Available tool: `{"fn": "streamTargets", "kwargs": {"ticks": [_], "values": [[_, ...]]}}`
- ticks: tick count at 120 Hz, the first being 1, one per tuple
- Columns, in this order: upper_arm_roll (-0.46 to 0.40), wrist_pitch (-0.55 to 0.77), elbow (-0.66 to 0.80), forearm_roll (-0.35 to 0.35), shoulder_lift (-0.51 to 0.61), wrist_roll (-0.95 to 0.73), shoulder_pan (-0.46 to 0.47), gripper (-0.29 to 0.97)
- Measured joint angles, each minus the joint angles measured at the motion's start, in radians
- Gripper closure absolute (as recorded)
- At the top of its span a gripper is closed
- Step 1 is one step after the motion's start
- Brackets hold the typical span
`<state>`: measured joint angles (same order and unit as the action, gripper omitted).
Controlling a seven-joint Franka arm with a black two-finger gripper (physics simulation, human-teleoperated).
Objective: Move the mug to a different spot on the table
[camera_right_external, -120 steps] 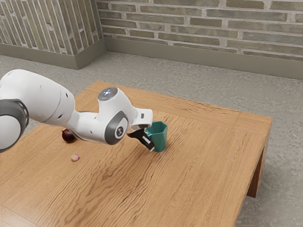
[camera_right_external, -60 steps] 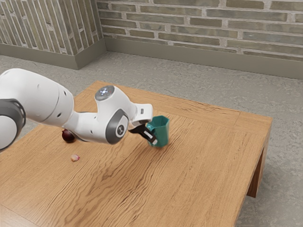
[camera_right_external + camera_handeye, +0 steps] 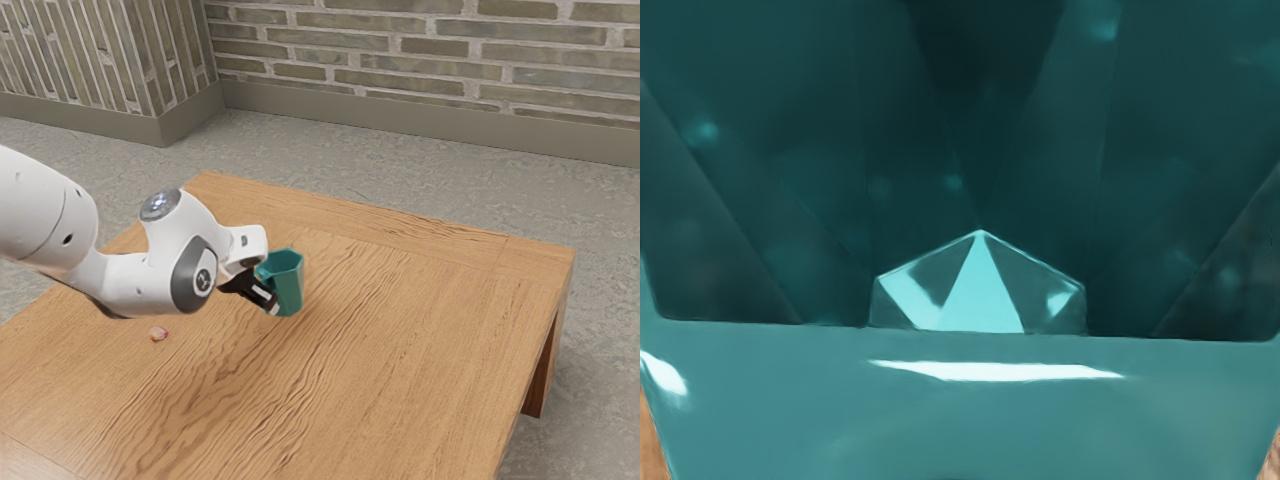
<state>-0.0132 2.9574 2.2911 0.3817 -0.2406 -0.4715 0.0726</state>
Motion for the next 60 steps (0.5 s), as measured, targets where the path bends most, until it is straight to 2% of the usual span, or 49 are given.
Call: {"fn": "streamTargets", "kwargs": {"ticks": [47, 60], "values": [[0.0, 0.032, 0.083, 0.021, 0.001, 0.069, -0.028, 0.74], [-0.001, 0.031, 0.094, 0.021, 0.003, 0.085, -0.023, 0.65]]}}
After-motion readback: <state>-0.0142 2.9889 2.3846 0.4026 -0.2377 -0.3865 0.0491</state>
